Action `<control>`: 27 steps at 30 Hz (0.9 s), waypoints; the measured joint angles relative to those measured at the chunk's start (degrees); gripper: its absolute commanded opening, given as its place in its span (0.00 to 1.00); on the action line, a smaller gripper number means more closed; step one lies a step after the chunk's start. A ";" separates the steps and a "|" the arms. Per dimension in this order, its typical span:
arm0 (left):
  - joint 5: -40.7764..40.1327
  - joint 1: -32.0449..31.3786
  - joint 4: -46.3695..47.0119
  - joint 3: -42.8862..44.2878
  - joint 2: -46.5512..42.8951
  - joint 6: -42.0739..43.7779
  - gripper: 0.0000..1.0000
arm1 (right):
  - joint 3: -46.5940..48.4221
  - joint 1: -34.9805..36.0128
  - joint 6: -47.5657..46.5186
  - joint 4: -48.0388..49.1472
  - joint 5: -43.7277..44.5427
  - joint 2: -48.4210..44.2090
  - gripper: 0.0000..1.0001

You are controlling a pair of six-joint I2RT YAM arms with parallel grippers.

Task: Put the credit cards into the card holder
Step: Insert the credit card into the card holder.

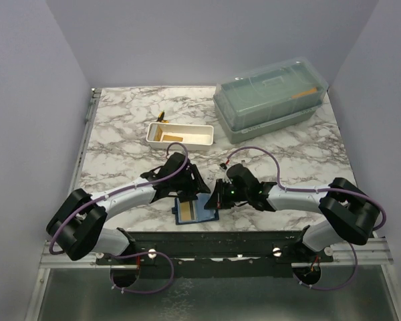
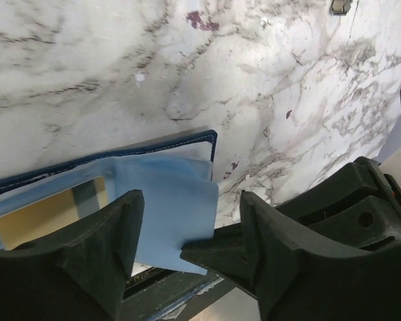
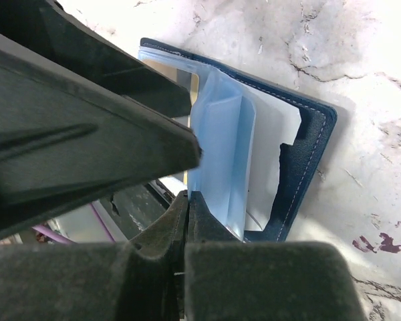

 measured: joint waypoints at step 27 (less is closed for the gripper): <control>-0.31 -2.49 -1.73 -0.55 -5.29 7.19 0.00 | 1.42 0.00 -1.05 -3.54 -0.28 -3.26 0.40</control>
